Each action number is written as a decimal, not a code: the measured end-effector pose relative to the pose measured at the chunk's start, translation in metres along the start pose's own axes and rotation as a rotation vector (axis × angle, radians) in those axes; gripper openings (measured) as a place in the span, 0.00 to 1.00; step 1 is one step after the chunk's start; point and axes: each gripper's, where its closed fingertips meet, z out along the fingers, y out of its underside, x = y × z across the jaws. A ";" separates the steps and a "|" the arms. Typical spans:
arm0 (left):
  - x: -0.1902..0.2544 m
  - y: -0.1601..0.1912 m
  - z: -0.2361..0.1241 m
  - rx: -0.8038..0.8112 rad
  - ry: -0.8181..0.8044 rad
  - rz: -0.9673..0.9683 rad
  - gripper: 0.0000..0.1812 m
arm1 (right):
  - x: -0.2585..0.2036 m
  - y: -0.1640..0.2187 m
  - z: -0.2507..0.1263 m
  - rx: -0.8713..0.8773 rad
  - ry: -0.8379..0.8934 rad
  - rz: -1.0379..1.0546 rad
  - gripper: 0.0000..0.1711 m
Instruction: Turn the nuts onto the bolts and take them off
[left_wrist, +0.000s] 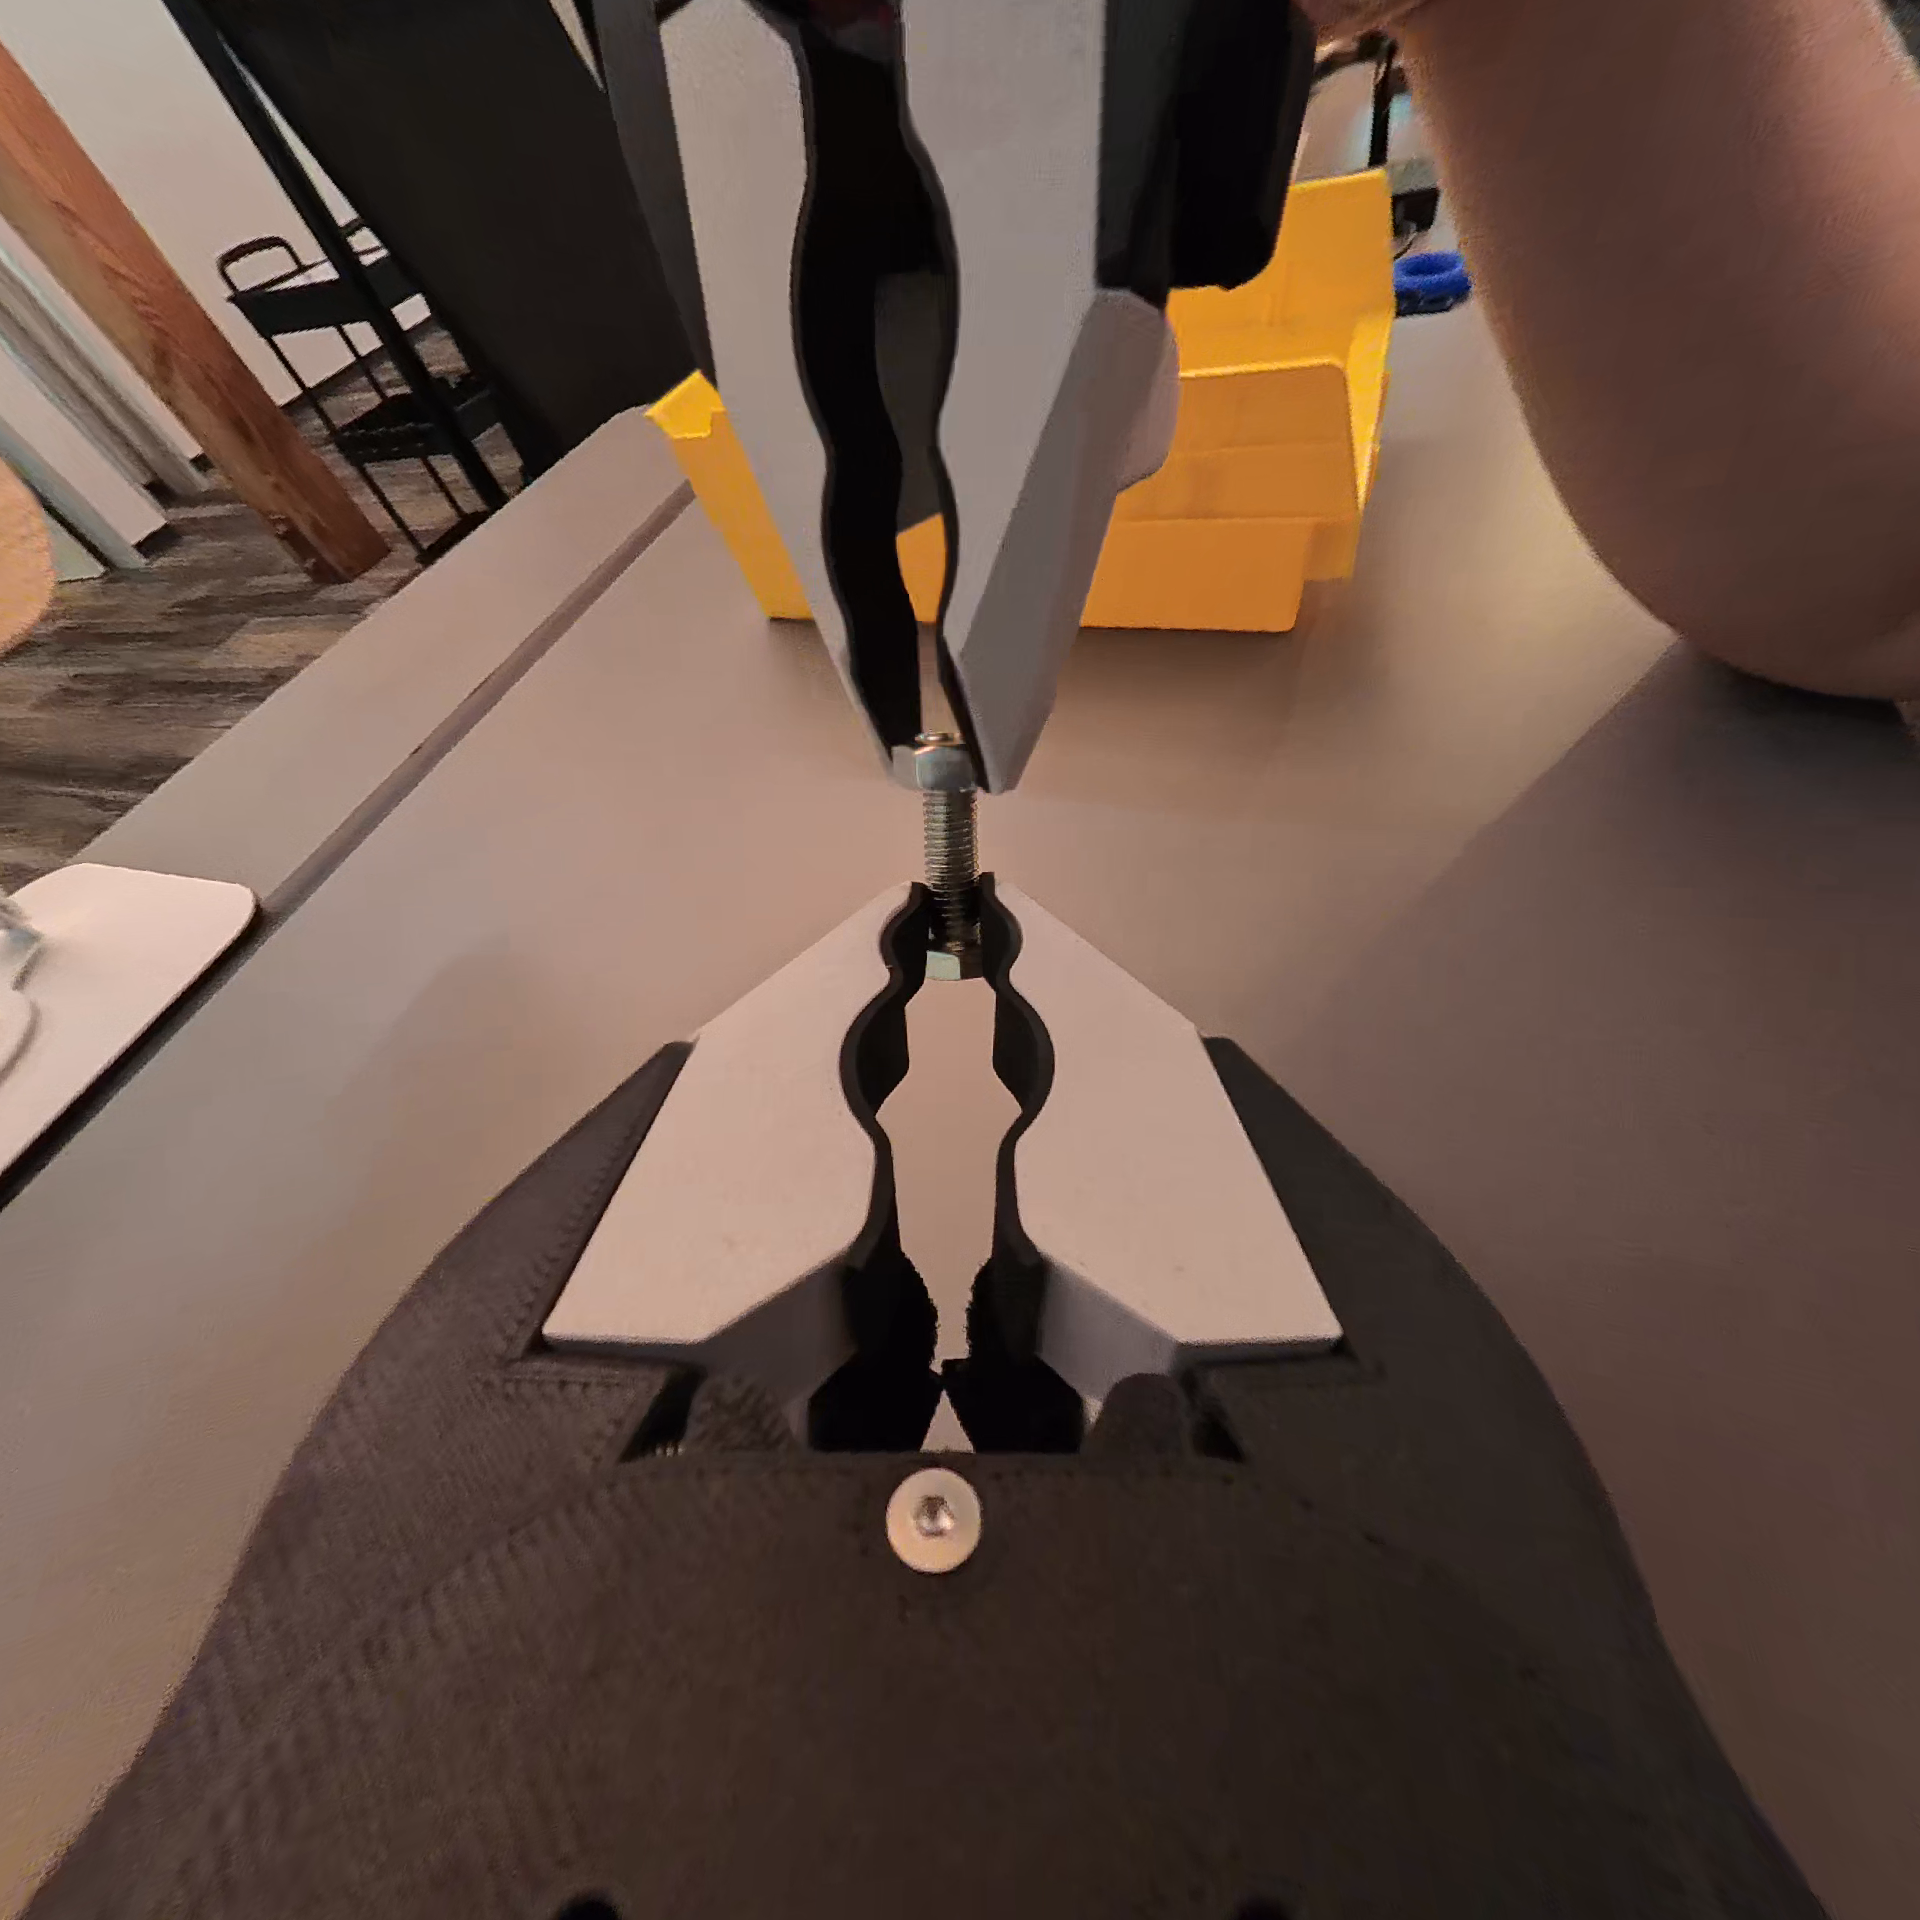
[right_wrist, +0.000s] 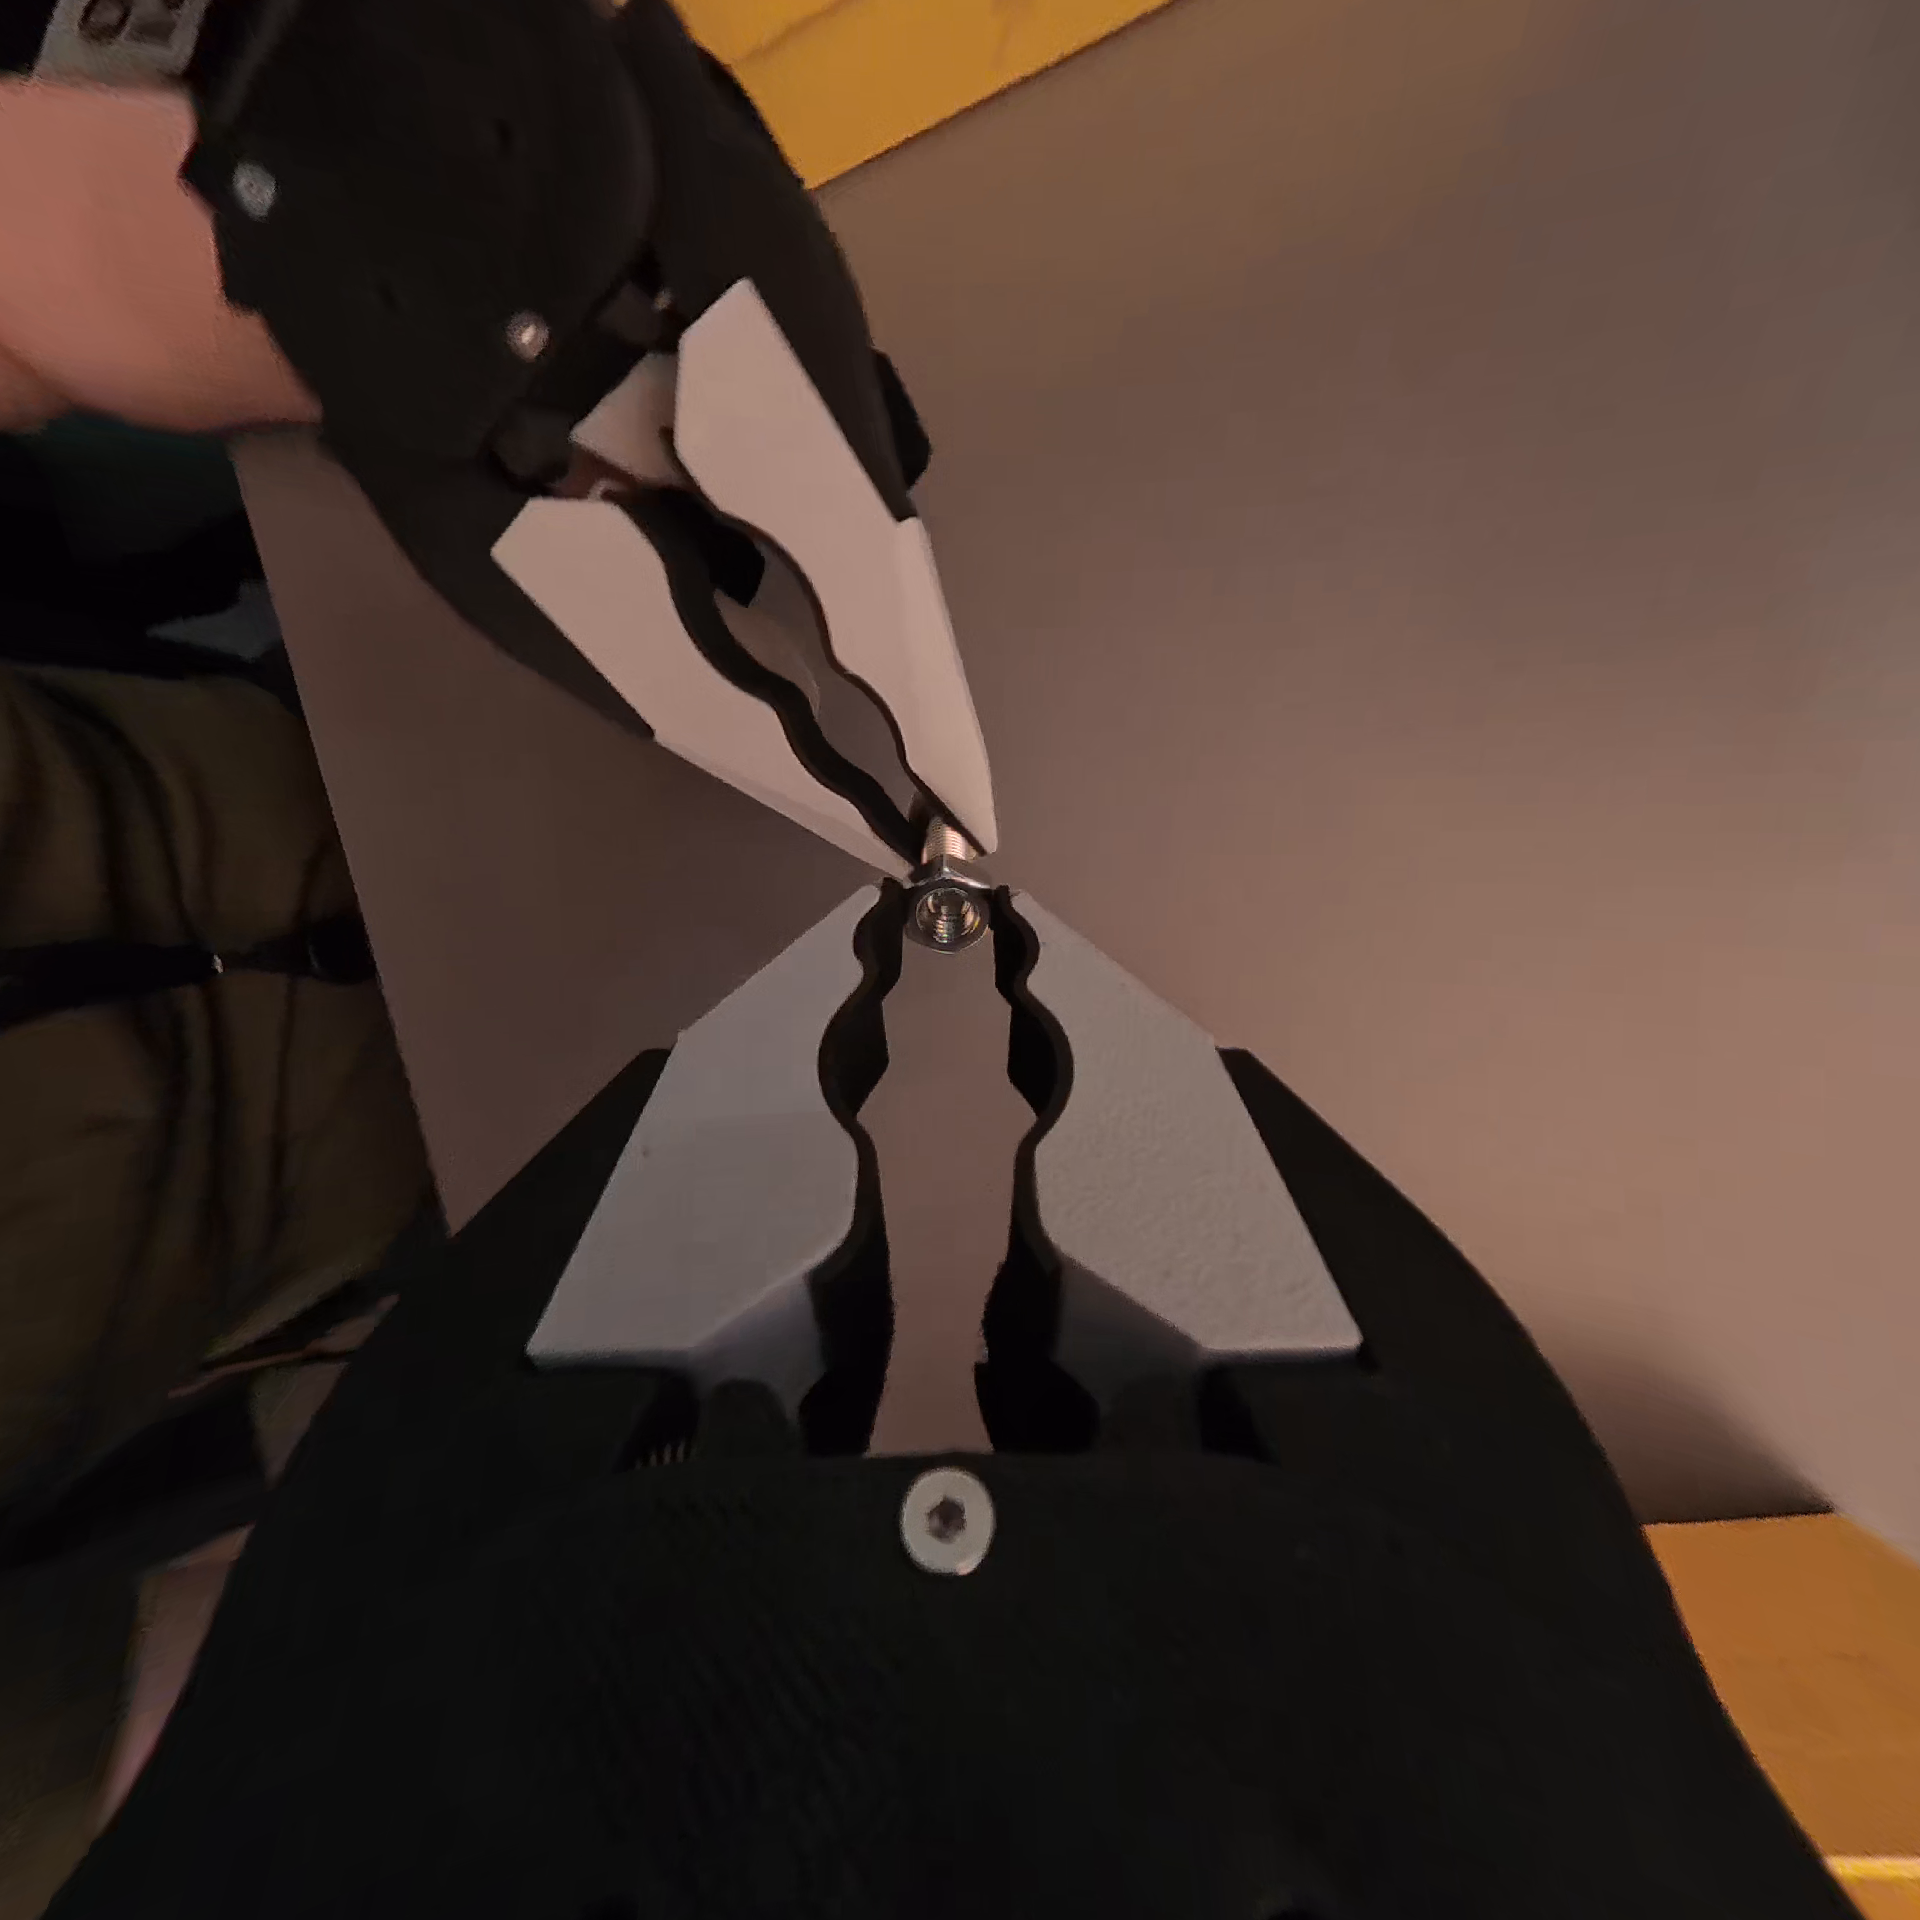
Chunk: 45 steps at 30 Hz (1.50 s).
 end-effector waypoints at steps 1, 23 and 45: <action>0.001 -0.001 0.000 0.005 0.015 -0.008 0.04 | -0.001 0.000 -0.001 0.006 0.008 -0.053 0.09; 0.062 -0.004 -0.004 0.030 0.452 -0.093 0.04 | -0.050 0.031 -0.001 -0.037 0.057 -0.789 0.10; 0.067 -0.008 -0.006 0.023 0.457 -0.070 0.04 | -0.055 0.026 -0.003 -0.029 0.019 -0.645 0.09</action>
